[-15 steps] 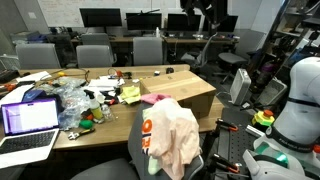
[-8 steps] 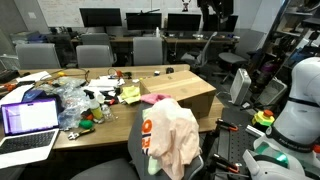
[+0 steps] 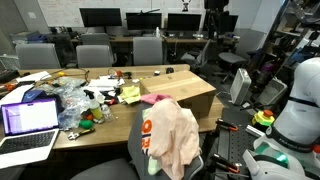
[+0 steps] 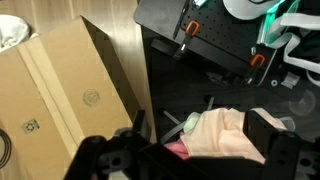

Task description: Put the green towel, the pink shirt and the peach shirt on the backrest of the chair respectively

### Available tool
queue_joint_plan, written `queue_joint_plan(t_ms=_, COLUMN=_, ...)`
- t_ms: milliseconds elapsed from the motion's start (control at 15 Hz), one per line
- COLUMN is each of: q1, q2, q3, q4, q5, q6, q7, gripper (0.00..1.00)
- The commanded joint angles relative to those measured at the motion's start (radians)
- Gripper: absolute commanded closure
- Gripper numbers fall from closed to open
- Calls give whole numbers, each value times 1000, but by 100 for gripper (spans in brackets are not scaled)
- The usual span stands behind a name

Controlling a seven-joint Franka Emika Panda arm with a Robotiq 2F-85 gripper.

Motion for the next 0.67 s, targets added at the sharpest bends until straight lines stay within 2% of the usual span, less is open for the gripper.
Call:
queue_joint_plan(t_ms=0, q1=-54, q2=-82, q3=-58, q4=-140, q5=93, q6=139, q7=29, gripper=0)
queue_joint_plan(t_ms=267, q1=-113, q2=-130, q3=-118, q4=-243, q5=149, q6=242, q7=8, gripper=0)
queue_joint_plan(t_ms=600, q1=-186, q2=-193, q3=-160, q4=-337, q5=137, q6=306, q7=22, gripper=0)
